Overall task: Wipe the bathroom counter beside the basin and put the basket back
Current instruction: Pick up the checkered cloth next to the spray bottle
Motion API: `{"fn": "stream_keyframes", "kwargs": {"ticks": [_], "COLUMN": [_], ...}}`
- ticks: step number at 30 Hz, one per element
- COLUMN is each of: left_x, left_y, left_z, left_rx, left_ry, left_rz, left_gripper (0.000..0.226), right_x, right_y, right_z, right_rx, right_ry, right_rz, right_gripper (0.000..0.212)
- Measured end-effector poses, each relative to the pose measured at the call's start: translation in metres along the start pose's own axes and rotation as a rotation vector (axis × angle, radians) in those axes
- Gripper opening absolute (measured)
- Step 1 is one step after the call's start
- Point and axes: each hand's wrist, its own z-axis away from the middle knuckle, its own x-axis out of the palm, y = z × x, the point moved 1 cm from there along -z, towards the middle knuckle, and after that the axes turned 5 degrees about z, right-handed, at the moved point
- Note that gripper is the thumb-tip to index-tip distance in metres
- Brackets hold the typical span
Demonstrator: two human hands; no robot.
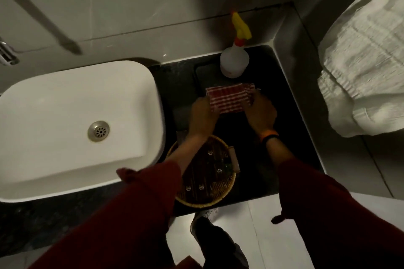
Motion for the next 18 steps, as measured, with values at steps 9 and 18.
{"fn": "stream_keyframes", "kwargs": {"ticks": [9, 18], "left_x": [0.032, -0.016], "left_y": [-0.015, 0.009], "left_z": [-0.077, -0.002], "left_rx": [-0.162, -0.15], "left_ry": [-0.047, -0.012], "left_rz": [-0.322, 0.356], "left_gripper": [0.033, 0.024], "right_x": [0.011, -0.027], "right_y": [0.001, -0.021], "right_z": [-0.039, 0.03], "right_rx": [-0.005, 0.153], "right_ry": [-0.007, 0.07], "right_rz": [-0.002, -0.651], "right_gripper": [0.035, 0.013]}}
